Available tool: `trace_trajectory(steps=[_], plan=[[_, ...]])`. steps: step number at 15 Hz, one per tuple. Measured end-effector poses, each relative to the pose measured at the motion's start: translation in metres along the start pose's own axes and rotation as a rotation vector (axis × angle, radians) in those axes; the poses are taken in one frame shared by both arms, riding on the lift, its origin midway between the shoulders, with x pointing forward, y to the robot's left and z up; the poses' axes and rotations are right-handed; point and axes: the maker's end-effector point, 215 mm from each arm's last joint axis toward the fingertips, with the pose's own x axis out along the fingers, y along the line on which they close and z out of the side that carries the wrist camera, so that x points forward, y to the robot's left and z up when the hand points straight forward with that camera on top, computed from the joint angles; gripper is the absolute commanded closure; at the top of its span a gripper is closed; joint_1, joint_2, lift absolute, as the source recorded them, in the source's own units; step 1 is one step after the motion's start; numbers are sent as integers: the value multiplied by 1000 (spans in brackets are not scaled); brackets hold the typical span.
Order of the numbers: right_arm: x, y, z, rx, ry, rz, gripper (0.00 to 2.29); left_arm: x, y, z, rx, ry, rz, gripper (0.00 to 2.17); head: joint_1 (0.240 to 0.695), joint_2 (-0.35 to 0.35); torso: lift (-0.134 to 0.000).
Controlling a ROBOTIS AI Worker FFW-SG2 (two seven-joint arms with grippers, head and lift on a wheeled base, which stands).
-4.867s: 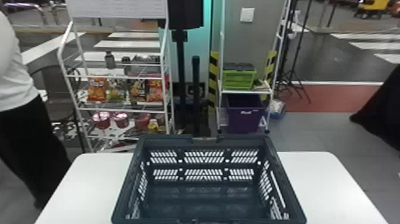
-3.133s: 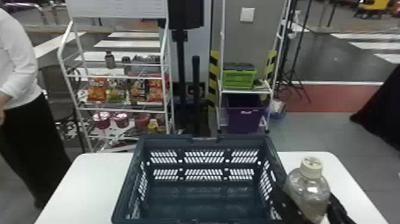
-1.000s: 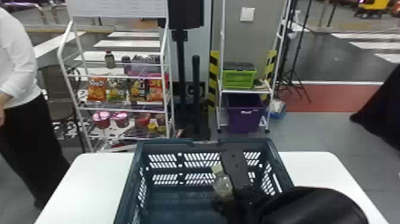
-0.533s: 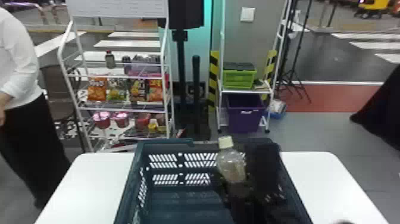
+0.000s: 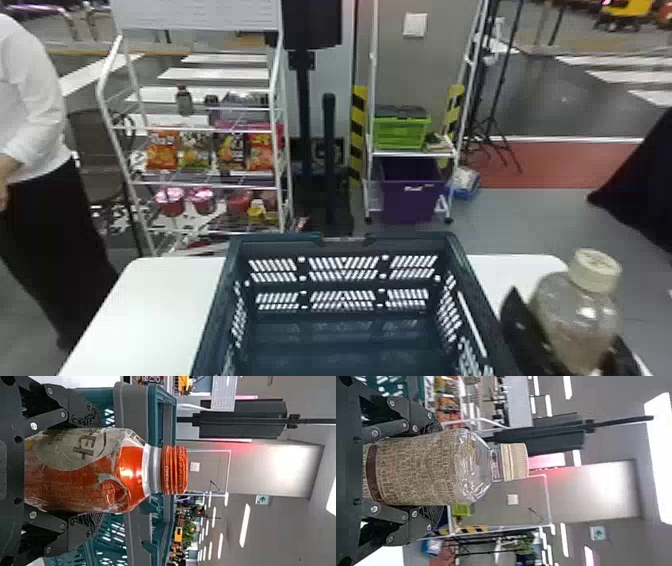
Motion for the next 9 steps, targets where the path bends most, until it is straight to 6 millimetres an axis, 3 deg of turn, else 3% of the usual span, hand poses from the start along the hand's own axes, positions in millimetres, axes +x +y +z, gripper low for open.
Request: trace_trajectory(steps=[3, 7, 9], plan=[[-35, -27, -8, 11, -48, 2, 1200, -12, -11, 2, -29, -8, 60, 2148, 499, 0, 0], [-98, -78, -44, 36, -74, -34, 1200, -12, -22, 5, -40, -20, 121, 2148, 499, 0, 0], [-128, -93, -60, 24, -71, -21, 1200, -10, -25, 10, -50, -34, 146, 2148, 499, 0, 0]])
